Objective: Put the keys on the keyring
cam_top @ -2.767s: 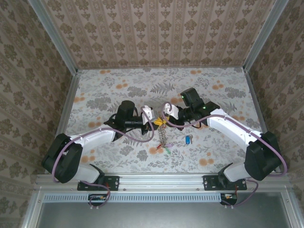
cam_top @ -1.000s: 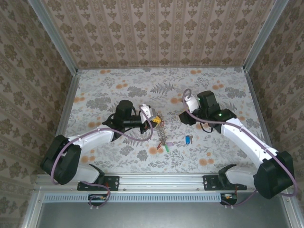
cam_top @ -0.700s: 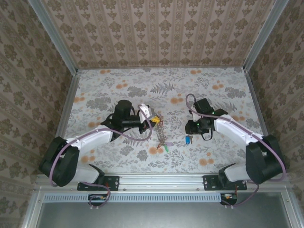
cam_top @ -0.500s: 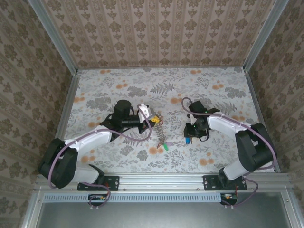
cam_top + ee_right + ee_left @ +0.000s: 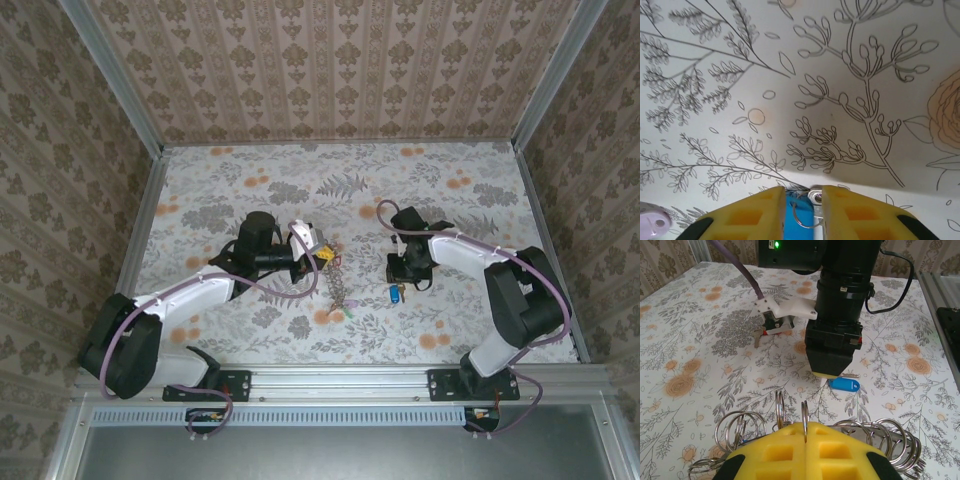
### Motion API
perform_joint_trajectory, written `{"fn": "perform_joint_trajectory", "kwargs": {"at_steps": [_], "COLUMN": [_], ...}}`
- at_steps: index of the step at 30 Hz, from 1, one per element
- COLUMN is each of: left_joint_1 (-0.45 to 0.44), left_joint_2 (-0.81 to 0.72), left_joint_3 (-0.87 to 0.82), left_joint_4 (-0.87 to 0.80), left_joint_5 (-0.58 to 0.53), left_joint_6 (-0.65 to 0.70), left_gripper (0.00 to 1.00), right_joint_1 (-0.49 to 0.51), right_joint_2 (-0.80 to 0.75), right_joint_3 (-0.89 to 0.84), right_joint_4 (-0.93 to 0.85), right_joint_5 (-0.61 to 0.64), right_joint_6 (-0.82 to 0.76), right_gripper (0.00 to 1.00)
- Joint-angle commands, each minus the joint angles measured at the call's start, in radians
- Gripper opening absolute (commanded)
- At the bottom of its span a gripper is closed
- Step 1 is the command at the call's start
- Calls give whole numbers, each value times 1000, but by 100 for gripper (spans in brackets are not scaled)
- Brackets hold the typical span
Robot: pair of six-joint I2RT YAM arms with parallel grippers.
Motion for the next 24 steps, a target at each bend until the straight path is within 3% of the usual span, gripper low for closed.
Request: {"fn": "perform_joint_trajectory", "kwargs": {"at_steps": [1,24], "left_joint_1": [12,20], "left_joint_2": [-15,-27], "left_joint_3": [14,9], "left_joint_4": [21,4], "left_joint_5": [10,17], "left_joint_6": [23,31], "left_gripper": [0,0], "right_joint_1": [7,10], "right_joint_2": [-44,-25], "right_joint_3": [6,-75], "right_joint_4": [-38,59], "right_joint_5": [84,-68], "right_joint_6": [26,189], "right_gripper": [30,35]}}
